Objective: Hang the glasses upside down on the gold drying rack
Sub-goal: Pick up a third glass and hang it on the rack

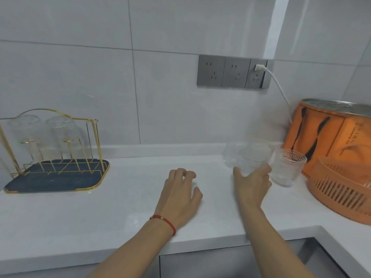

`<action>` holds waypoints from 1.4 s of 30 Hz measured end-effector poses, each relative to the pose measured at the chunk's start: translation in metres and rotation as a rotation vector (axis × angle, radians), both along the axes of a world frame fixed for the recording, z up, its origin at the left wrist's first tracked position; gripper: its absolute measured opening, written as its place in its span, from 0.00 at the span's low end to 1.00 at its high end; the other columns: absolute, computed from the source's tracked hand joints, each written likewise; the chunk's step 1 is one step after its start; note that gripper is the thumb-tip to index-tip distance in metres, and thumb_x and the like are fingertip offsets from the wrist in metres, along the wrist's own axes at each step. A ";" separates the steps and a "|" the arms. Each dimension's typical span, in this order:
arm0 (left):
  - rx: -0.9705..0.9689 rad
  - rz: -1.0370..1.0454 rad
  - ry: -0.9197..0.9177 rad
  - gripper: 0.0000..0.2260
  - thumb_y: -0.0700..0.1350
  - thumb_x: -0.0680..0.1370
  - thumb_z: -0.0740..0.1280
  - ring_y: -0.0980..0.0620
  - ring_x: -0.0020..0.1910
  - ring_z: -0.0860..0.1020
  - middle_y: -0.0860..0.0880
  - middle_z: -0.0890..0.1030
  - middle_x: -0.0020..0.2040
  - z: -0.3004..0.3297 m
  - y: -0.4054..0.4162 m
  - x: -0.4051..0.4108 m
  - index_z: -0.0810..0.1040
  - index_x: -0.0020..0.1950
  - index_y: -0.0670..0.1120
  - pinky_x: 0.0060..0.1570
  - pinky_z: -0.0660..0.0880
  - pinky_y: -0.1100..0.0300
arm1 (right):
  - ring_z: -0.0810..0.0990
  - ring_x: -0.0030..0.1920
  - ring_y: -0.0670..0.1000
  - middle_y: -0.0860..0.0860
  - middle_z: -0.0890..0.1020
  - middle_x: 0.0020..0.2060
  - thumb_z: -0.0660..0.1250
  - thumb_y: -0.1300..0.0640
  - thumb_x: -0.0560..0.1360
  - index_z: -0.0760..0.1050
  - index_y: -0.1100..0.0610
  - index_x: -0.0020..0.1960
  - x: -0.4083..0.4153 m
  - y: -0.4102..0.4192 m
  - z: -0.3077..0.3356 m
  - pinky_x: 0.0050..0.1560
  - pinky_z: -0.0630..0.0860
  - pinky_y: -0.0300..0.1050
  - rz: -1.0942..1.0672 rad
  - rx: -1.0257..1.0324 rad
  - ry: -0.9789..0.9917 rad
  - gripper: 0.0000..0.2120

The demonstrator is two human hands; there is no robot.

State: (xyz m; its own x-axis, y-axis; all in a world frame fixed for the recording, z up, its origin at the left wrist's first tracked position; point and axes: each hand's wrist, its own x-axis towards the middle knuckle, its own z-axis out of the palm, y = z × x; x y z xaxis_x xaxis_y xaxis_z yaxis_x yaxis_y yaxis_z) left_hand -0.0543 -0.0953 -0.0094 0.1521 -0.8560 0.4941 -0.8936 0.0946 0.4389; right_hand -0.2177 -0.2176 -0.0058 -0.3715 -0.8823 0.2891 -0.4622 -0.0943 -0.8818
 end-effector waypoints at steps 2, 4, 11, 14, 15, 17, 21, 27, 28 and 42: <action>-0.007 -0.014 0.020 0.15 0.47 0.80 0.59 0.50 0.64 0.67 0.49 0.73 0.62 0.000 0.001 0.000 0.72 0.66 0.46 0.63 0.70 0.52 | 0.74 0.62 0.72 0.71 0.78 0.61 0.77 0.54 0.73 0.64 0.69 0.71 -0.002 -0.002 -0.002 0.65 0.69 0.60 -0.003 -0.012 -0.015 0.36; -0.024 -0.035 0.060 0.15 0.48 0.81 0.57 0.50 0.64 0.67 0.50 0.74 0.62 0.000 0.002 0.000 0.71 0.67 0.47 0.63 0.71 0.51 | 0.76 0.61 0.71 0.70 0.80 0.60 0.78 0.53 0.71 0.65 0.67 0.71 -0.003 0.000 -0.002 0.64 0.72 0.61 0.012 -0.033 0.006 0.37; -0.052 -0.141 0.421 0.32 0.66 0.76 0.60 0.63 0.55 0.72 0.58 0.70 0.63 0.002 0.002 0.004 0.56 0.77 0.60 0.55 0.75 0.63 | 0.76 0.61 0.52 0.51 0.78 0.63 0.72 0.33 0.67 0.65 0.50 0.75 0.021 0.039 -0.004 0.54 0.73 0.45 0.514 -0.327 0.382 0.42; -0.148 -0.097 0.599 0.38 0.66 0.69 0.69 0.60 0.55 0.77 0.57 0.74 0.58 0.011 0.007 0.008 0.59 0.76 0.61 0.47 0.77 0.68 | 0.74 0.57 0.36 0.46 0.75 0.62 0.76 0.35 0.66 0.64 0.43 0.78 0.035 0.056 -0.004 0.53 0.74 0.30 0.741 -0.368 0.374 0.44; -0.190 -0.062 0.648 0.37 0.65 0.67 0.71 0.58 0.55 0.78 0.57 0.76 0.56 0.013 0.010 0.012 0.62 0.74 0.61 0.47 0.78 0.67 | 0.74 0.58 0.36 0.46 0.73 0.61 0.78 0.38 0.65 0.64 0.42 0.78 0.041 0.061 -0.004 0.53 0.73 0.26 0.788 -0.367 0.323 0.45; -0.236 -0.009 0.721 0.36 0.64 0.65 0.74 0.57 0.53 0.80 0.56 0.78 0.53 0.018 0.019 0.022 0.65 0.70 0.64 0.50 0.78 0.61 | 0.75 0.62 0.35 0.45 0.72 0.62 0.80 0.40 0.65 0.64 0.41 0.79 0.052 0.069 -0.002 0.56 0.72 0.24 0.849 -0.342 0.191 0.46; -0.258 -0.005 0.923 0.34 0.60 0.64 0.76 0.54 0.51 0.83 0.50 0.79 0.56 0.035 0.042 0.051 0.69 0.68 0.64 0.45 0.82 0.59 | 0.79 0.65 0.38 0.39 0.77 0.67 0.74 0.26 0.65 0.62 0.36 0.77 0.076 0.086 0.010 0.64 0.76 0.40 1.041 -0.022 -0.228 0.45; -0.225 -0.032 1.105 0.30 0.53 0.68 0.74 0.49 0.56 0.83 0.43 0.79 0.62 0.043 0.080 0.096 0.69 0.69 0.60 0.58 0.81 0.45 | 0.88 0.53 0.57 0.53 0.88 0.57 0.68 0.37 0.76 0.74 0.47 0.70 0.118 0.103 0.028 0.49 0.80 0.51 1.221 0.212 -0.476 0.27; -0.211 -0.020 1.077 0.31 0.55 0.68 0.75 0.50 0.57 0.83 0.44 0.78 0.64 0.043 0.087 0.105 0.70 0.69 0.60 0.58 0.82 0.46 | 0.88 0.54 0.57 0.54 0.88 0.56 0.71 0.40 0.76 0.75 0.49 0.69 0.125 0.107 0.030 0.49 0.83 0.51 1.212 0.203 -0.500 0.25; 0.081 0.540 -0.118 0.14 0.54 0.77 0.64 0.50 0.63 0.71 0.53 0.78 0.59 -0.003 0.168 0.248 0.79 0.59 0.50 0.62 0.68 0.53 | 0.86 0.54 0.46 0.49 0.83 0.57 0.77 0.37 0.66 0.72 0.40 0.67 0.248 0.157 0.162 0.59 0.83 0.52 1.137 -0.232 -0.221 0.32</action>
State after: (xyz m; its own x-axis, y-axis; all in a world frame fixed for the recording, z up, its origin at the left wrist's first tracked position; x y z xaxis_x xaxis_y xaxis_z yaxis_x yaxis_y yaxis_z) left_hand 0.1933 0.0732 -0.0126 0.5274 -0.7076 0.4703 -0.8492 -0.4206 0.3193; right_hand 0.0301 -0.0609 0.1560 0.5317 -0.6732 0.5139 0.1511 -0.5216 -0.8397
